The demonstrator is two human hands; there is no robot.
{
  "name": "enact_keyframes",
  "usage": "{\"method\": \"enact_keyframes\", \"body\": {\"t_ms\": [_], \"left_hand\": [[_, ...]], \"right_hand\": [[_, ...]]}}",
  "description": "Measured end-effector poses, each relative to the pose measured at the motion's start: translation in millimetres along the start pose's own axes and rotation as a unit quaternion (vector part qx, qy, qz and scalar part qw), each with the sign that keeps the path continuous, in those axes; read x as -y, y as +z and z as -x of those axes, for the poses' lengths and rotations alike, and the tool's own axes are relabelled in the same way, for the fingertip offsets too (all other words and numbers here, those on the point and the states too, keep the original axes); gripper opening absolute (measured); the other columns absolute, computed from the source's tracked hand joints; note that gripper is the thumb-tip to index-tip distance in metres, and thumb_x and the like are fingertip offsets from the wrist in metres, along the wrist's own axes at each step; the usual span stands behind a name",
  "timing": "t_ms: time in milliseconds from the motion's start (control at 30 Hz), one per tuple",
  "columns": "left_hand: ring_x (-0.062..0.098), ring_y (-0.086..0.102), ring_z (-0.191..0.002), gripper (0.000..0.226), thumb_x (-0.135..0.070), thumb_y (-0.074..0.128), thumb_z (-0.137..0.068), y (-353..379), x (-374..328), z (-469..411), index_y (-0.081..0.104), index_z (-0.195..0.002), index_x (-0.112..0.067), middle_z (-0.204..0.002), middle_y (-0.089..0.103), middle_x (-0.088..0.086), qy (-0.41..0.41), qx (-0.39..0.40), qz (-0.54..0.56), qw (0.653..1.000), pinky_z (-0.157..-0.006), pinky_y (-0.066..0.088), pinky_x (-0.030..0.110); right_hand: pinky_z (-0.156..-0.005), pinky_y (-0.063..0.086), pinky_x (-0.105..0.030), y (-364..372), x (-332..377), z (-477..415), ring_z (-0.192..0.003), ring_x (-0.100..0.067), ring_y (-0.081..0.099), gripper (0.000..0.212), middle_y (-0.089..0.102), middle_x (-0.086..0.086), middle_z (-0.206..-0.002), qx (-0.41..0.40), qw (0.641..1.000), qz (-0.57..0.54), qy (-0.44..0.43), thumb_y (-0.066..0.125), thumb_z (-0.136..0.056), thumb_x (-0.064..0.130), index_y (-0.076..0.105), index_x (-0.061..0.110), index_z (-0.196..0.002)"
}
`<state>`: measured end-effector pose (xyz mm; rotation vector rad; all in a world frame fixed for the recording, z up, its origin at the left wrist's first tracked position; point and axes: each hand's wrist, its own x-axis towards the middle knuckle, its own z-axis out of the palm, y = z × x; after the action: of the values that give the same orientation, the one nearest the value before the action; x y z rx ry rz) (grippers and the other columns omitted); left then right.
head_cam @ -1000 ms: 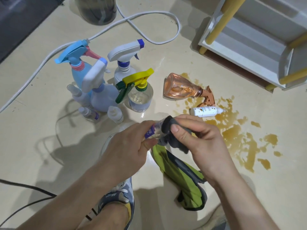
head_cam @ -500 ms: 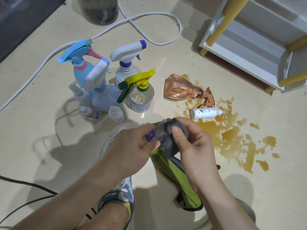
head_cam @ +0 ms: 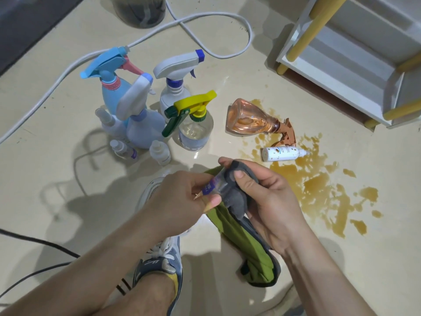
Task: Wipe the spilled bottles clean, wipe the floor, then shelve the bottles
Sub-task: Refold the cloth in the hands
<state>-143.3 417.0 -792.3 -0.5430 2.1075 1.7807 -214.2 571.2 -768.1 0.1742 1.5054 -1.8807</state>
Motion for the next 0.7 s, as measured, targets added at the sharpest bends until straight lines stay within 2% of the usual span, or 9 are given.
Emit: {"method": "enact_keyframes", "body": {"t_ms": [33,100,133,200,333,433,500,600,700], "left_hand": [[0.019,0.065,-0.073,0.025,-0.039,0.06,-0.075,-0.8,-0.4,0.2,0.067,-0.099,-0.034,-0.074,0.068,-0.007,0.052,-0.017,-0.104,0.993,-0.075,0.056,0.044],[0.028,0.062,-0.065,0.028,-0.04,0.057,-0.078,-2.3,-1.7,-2.8,0.063,-0.101,-0.027,-0.073,0.065,-0.001,0.199,-0.09,-0.37,0.903,-0.055,0.049,0.035],[0.03,0.061,-0.06,0.029,-0.039,0.057,-0.078,-1.7,-5.1,-4.7,0.063,-0.101,-0.023,-0.072,0.064,0.0,0.247,-0.107,-0.444,0.855,-0.048,0.043,0.032],[0.029,0.06,-0.056,0.031,-0.038,0.06,-0.077,2.1,-11.5,-7.0,0.065,-0.101,-0.019,-0.072,0.063,0.0,0.273,-0.113,-0.479,0.827,-0.046,0.036,0.029],[0.027,0.061,-0.069,0.025,-0.044,0.056,-0.079,3.1,-19.3,-11.7,0.065,-0.093,-0.026,-0.066,0.063,0.001,0.1,-0.122,-0.252,0.955,-0.062,0.049,0.039],[0.02,0.065,-0.075,0.029,-0.04,0.046,-0.079,3.8,-20.8,-16.8,0.067,-0.094,-0.027,-0.073,0.07,-0.003,0.061,-0.14,-0.147,0.977,-0.07,0.052,0.042],[0.015,0.064,-0.074,0.026,-0.039,0.043,-0.082,5.3,-20.9,-16.4,0.064,-0.094,-0.029,-0.074,0.069,-0.008,0.072,-0.133,-0.15,0.977,-0.069,0.052,0.04],[0.021,0.061,-0.071,0.028,-0.044,0.039,-0.09,12.1,-16.8,-7.5,0.06,-0.101,-0.029,-0.072,0.064,-0.004,0.119,-0.13,-0.222,0.959,-0.066,0.05,0.04],[0.022,0.061,-0.079,0.048,-0.052,0.022,-0.094,21.5,-19.4,-6.4,0.053,-0.119,-0.027,-0.082,0.063,-0.003,0.139,-0.114,-0.305,0.935,-0.071,0.049,0.038]], "right_hand": [[-0.088,0.053,-0.045,2.6,-0.4,-2.1,-0.092,-0.032,0.065,0.025,0.071,-0.021,-0.1,-0.009,1.0,0.012,-0.007,0.065,-0.087,0.008,0.071,-0.001,-0.109],[-0.079,0.053,-0.042,11.7,-6.6,-8.1,-0.081,-0.028,0.063,0.017,0.071,-0.014,-0.086,-0.08,0.994,0.059,-0.037,0.06,-0.094,0.005,0.076,0.01,-0.094],[-0.072,0.05,-0.041,16.7,-11.4,-10.1,-0.074,-0.025,0.058,0.022,0.067,-0.012,-0.078,-0.135,0.986,0.078,-0.056,0.057,-0.096,0.006,0.075,0.014,-0.086],[-0.067,0.041,-0.042,22.3,-20.0,-12.4,-0.067,-0.026,0.048,0.026,0.055,-0.013,-0.071,-0.211,0.971,0.084,-0.081,0.053,-0.098,0.021,0.065,0.013,-0.077],[-0.092,0.046,-0.041,32.9,-30.0,-1.3,-0.103,-0.022,0.062,0.037,0.069,-0.005,-0.113,-0.189,0.97,0.094,-0.123,0.045,-0.095,0.044,0.066,0.026,-0.12],[-0.114,0.024,-0.013,47.4,-40.3,15.0,-0.145,0.002,0.024,0.037,0.033,0.007,-0.158,-0.116,0.958,0.209,-0.158,0.039,-0.102,0.04,0.04,0.051,-0.137],[-0.112,0.019,-0.006,50.8,-43.6,18.3,-0.146,0.006,0.014,0.038,0.029,0.015,-0.158,-0.105,0.954,0.232,-0.156,0.037,-0.103,0.036,0.036,0.05,-0.138],[-0.114,0.037,-0.031,43.5,-29.8,1.3,-0.136,-0.006,0.044,0.043,0.054,0.011,-0.143,-0.14,0.964,0.176,-0.14,0.04,-0.103,0.04,0.043,0.034,-0.145],[-0.091,0.052,-0.03,35.5,-23.1,-17.2,-0.101,-0.009,0.067,0.039,0.072,0.007,-0.115,-0.18,0.975,0.061,-0.113,0.041,-0.105,0.03,0.046,0.029,-0.144]]}}
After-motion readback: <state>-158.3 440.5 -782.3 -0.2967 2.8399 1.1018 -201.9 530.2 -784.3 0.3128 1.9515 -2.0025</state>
